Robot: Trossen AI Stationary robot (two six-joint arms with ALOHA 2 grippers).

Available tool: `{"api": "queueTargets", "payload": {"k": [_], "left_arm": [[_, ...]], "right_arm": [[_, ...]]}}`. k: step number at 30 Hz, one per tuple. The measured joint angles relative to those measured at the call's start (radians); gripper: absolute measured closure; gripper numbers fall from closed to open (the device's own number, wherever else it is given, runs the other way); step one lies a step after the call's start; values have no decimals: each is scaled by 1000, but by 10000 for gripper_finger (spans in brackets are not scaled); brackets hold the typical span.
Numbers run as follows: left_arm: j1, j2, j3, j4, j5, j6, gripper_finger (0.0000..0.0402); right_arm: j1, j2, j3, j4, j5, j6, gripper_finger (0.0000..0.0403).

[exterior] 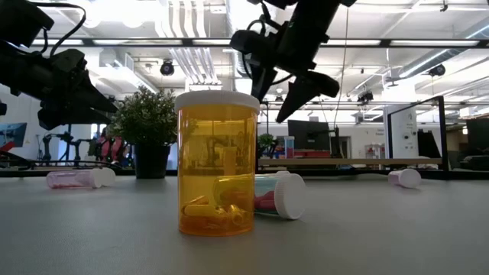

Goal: Pick and place medicine bottles onto shelf by color
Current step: Put the middle pink pill bottle on the shelf

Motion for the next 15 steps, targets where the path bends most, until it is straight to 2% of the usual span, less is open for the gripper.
{"api": "queueTargets", "payload": {"k": [15], "left_arm": [[0, 0, 0, 0, 0, 0, 197]], "right_arm": [[-44, 101, 0, 193, -9, -55, 149]]}}
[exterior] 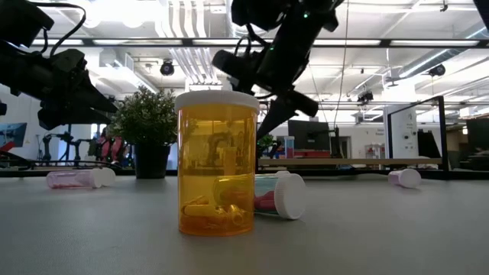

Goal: Pick and place medicine bottles onto shelf by color
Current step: Put the middle pink pill bottle on the shelf

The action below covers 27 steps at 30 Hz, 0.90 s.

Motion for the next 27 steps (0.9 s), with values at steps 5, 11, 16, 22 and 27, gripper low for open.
{"api": "queueTargets", "payload": {"k": [5, 11, 16, 22, 27], "left_arm": [[0, 0, 0, 0, 0, 0, 197], [0, 0, 0, 0, 0, 0, 197], [0, -1, 0, 0, 0, 0, 197], [0, 8, 0, 0, 1, 0, 197], [0, 11, 0, 0, 0, 0, 197]], "right_arm": [[-5, 29, 0, 34, -9, -15, 149], [-15, 52, 9, 83, -9, -35, 148], [-28, 86, 29, 80, -9, -67, 146], [-38, 161, 87, 48, -9, -66, 147], [-39, 212, 167, -32, -10, -67, 154]]}}
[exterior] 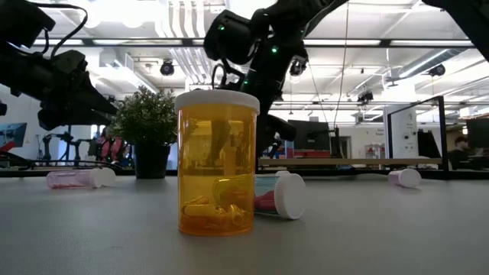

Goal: Pick and place medicine bottles onto shelf by color
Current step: Put the middle pink pill bottle on the shelf

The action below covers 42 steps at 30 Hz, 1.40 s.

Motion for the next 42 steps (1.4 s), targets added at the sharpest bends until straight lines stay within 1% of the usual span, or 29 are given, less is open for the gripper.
{"api": "queueTargets", "payload": {"k": [4, 8, 14, 19, 23, 29, 42], "left_arm": [[0, 2, 0, 0, 0, 0, 197], [0, 2, 0, 0, 0, 0, 197], [0, 5, 0, 0, 0, 0, 197], [0, 6, 0, 0, 0, 0, 197], [0, 6, 0, 0, 0, 0, 197], [0, 6, 0, 0, 0, 0, 197], [0, 6, 0, 0, 0, 0, 197]], "right_arm": [[0, 19, 45, -59, 0, 0, 166], [0, 19, 65, -85, 1, 0, 188], [-2, 18, 66, -89, 4, 0, 231], [-2, 17, 66, -99, 1, 5, 257], [-2, 9, 73, -135, 0, 8, 262], [-3, 3, 135, -226, 1, 3, 262], [-2, 3, 130, -231, -6, -7, 262]]}}
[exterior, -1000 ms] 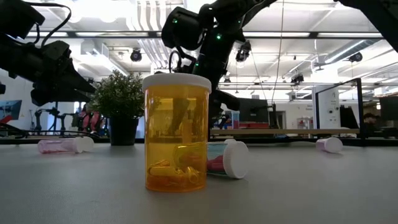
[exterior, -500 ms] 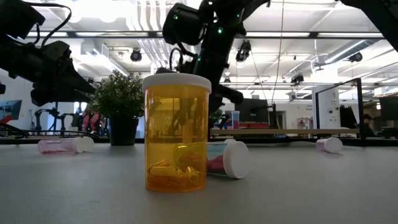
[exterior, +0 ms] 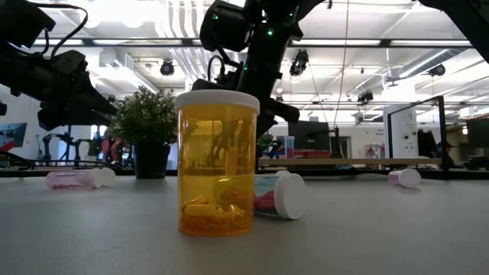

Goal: Pick and place medicine bottles onto shelf by color
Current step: Put the middle pink pill bottle on the shelf

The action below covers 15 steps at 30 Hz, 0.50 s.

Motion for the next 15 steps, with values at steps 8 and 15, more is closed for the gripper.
{"api": "queueTargets", "payload": {"k": [8, 15], "left_arm": [[0, 0, 0, 0, 0, 0, 197], [0, 0, 0, 0, 0, 0, 197]], "right_arm": [[0, 0, -8, 8, -1, -3, 263], [0, 0, -11, 30, -1, -18, 264]]}}
